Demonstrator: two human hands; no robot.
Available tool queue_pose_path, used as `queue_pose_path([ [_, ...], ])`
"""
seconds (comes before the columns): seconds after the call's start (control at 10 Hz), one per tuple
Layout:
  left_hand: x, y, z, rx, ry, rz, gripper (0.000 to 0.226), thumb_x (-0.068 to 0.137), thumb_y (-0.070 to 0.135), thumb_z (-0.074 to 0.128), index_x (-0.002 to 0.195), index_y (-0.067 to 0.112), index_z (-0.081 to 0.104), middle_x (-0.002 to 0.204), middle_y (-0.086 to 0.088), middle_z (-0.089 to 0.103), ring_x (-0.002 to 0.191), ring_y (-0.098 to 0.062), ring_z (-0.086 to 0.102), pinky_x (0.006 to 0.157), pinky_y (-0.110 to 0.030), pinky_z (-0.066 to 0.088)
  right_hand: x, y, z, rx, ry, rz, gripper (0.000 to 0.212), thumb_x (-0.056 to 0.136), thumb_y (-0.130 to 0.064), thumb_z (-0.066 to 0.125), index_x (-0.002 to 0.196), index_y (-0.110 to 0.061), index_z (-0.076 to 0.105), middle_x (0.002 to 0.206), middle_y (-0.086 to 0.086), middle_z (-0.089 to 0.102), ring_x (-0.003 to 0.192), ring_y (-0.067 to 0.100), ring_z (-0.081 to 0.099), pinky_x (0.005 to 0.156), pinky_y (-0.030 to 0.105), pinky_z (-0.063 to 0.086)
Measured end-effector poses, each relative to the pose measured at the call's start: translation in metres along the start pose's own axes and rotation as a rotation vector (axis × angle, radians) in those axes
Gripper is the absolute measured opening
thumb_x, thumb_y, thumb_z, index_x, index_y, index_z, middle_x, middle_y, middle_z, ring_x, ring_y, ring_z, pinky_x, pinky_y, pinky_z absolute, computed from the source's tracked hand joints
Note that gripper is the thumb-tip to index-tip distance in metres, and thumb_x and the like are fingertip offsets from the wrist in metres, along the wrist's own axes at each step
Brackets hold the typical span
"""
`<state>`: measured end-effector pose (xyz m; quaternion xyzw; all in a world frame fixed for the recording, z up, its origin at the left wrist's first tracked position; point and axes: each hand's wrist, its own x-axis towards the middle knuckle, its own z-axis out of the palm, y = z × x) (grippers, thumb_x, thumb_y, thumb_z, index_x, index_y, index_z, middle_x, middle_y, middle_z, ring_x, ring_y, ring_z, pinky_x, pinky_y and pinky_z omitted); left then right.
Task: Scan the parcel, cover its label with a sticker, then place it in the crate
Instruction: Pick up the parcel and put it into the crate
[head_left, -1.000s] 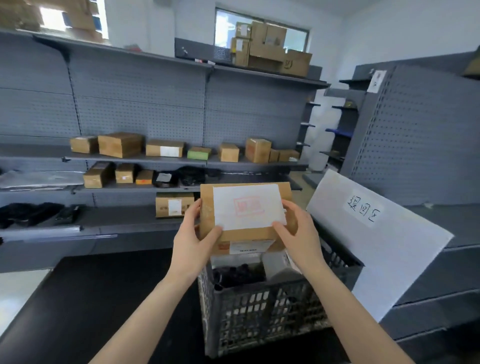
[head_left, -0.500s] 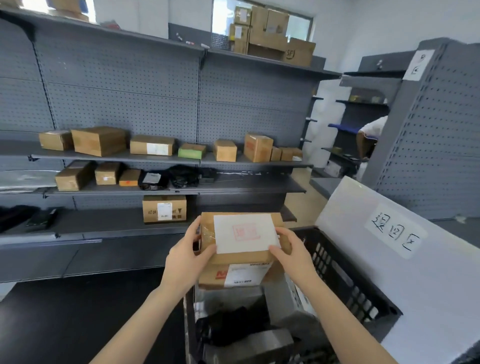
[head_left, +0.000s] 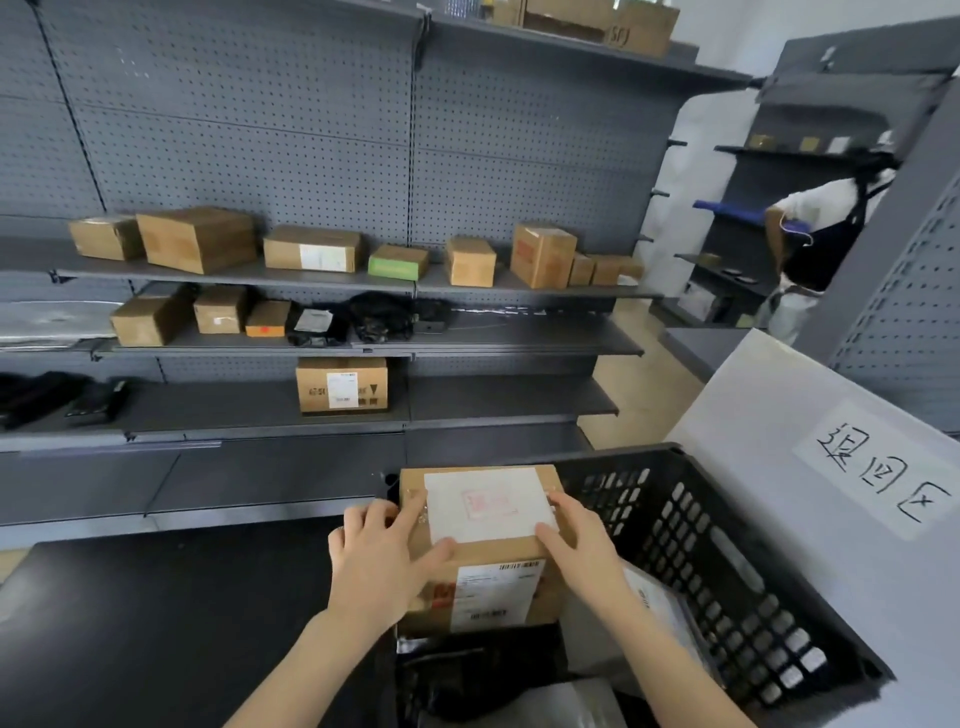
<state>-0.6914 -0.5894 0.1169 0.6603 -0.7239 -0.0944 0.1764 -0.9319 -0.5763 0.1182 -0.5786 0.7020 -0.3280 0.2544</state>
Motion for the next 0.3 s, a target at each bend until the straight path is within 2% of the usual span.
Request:
queue_pose_path([
  [0.1,-0.003,0.002,-0.006,-0.047,0.008,0.007,0.064,0.084,0.07,0.039,0.141,0.041,0.036,0.134,0.008,0.044,0.129,-0.019,0.027,0.108,-0.041,0.025,-0.004,-0.005,-0.004,0.003,-0.001,-0.01,0.05,0.092,-0.032,0.056,0.139,-0.029,0.041,0.145,0.003,0.039,0.114,0.007,0.04,0.095,0.022,0.033],
  [0.2,-0.013,0.004,-0.019,-0.142,0.056,-0.001,0.056,0.085,0.063,0.048,0.136,0.039,0.044,0.132,0.007,0.047,0.128,-0.018,0.031,0.106,-0.04,0.028,-0.011,-0.012,-0.008,-0.013,0.021,-0.032,0.049,0.093,-0.031,0.054,0.14,-0.025,0.042,0.149,0.005,0.03,0.132,0.018,0.037,0.104,0.027,0.032],
  [0.3,-0.031,0.001,-0.034,-0.257,0.155,0.0,0.052,0.087,0.055,0.053,0.134,0.033,0.048,0.127,0.005,0.054,0.121,-0.018,0.043,0.099,-0.036,0.039,-0.026,-0.027,-0.013,-0.065,0.091,-0.099,0.047,0.094,-0.031,0.053,0.139,-0.025,0.042,0.153,0.003,0.026,0.137,0.02,0.033,0.106,0.027,0.032],
])
